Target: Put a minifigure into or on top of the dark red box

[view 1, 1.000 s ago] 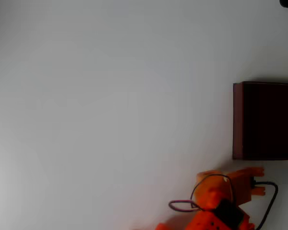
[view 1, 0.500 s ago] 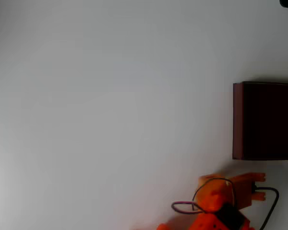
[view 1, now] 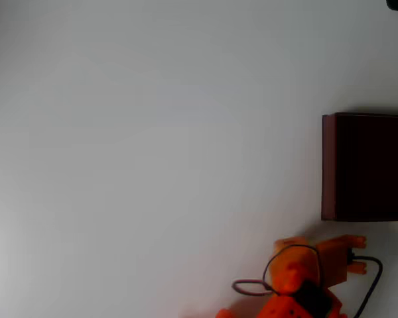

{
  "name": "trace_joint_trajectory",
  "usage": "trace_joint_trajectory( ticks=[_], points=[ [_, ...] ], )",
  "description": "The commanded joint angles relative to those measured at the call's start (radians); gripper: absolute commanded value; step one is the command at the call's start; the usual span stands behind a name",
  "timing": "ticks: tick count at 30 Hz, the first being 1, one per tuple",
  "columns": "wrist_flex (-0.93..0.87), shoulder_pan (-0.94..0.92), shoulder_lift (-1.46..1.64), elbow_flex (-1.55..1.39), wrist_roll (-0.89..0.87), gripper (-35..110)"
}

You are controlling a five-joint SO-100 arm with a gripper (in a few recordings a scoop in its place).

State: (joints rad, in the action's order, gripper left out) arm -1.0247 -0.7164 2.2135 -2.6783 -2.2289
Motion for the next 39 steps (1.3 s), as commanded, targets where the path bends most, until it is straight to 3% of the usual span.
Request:
trace_joint_trajectory(
  ticks=[1, 16, 25, 33, 39],
  points=[
    [0.008, 0.000, 0.044, -0.025, -0.012, 8],
    [-0.040, -0.032, 0.008, 0.028, 0.049, 0],
    [-0.264, -0.140, 0.095, 0.229, 0.259, 0],
    [-0.298, -0.210, 0.064, 0.388, 0.431, 0],
    [-0.275, -0.150, -0.078, 0.563, 0.520, 0]
  ],
)
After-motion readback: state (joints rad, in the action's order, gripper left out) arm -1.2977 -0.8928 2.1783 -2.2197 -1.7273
